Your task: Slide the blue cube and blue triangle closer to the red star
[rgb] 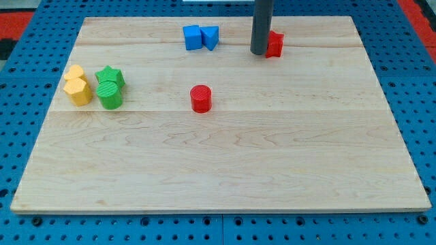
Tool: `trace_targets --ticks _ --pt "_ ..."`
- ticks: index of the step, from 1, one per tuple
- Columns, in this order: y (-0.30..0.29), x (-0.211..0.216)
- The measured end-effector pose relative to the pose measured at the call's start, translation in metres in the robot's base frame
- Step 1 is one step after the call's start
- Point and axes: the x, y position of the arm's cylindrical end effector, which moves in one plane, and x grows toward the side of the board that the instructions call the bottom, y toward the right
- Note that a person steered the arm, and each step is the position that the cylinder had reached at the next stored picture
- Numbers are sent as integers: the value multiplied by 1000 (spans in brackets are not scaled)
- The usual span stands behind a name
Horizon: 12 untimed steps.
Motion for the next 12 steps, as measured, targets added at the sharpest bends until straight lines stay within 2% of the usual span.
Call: trace_targets --ticks 2,3,5,6,8,9,10,11,12 --pt "56 -20" --pt "61 -24" --pt "-54 38" --pt "-116 24" --pt "-187 -50" --pt "-149 -44" --pt "-136 -32" --pt "-117 -35" --pt "-91 -56"
